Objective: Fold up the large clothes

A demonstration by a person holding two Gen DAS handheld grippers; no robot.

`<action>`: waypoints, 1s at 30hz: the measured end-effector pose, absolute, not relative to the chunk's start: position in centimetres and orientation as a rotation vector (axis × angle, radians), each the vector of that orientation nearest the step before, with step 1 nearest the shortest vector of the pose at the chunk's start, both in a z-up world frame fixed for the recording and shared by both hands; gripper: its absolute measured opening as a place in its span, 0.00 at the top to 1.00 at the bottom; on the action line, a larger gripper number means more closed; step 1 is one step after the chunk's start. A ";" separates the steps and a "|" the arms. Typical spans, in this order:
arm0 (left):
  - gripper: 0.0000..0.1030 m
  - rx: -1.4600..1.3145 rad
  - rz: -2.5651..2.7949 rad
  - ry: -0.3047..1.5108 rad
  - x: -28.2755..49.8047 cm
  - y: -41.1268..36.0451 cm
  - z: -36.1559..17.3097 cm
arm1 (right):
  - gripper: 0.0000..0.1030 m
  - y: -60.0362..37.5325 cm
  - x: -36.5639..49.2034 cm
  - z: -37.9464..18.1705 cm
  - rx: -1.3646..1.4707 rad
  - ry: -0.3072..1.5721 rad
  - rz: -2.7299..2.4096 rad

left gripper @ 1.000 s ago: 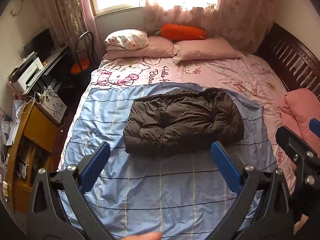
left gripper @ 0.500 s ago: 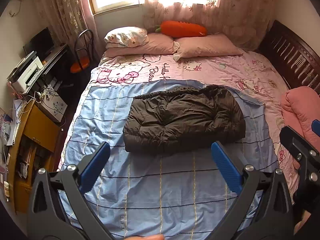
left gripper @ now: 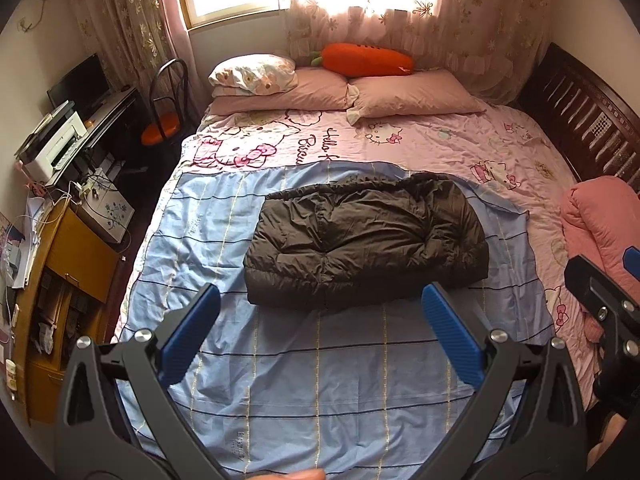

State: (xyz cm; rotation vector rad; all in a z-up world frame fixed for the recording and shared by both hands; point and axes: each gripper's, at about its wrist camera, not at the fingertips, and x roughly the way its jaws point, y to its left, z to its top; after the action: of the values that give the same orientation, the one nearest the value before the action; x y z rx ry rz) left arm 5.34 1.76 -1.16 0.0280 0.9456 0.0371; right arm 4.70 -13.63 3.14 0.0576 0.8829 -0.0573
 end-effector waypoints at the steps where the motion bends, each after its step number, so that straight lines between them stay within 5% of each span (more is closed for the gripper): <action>1: 0.02 0.025 0.035 0.946 5.3 1.8 -1.1 | 0.01 -13.7 4.7 3.1 0.058 0.883 -0.056; 30: 0.02 0.032 0.055 0.950 5.3 1.9 -1.4 | 0.01 -12.8 4.8 2.2 0.062 0.901 -0.050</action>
State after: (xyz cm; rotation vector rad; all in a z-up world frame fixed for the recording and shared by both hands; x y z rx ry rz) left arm 5.31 1.88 -1.38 0.0324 0.9499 0.0546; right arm 4.81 -12.84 2.15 0.0621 0.9012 -0.0503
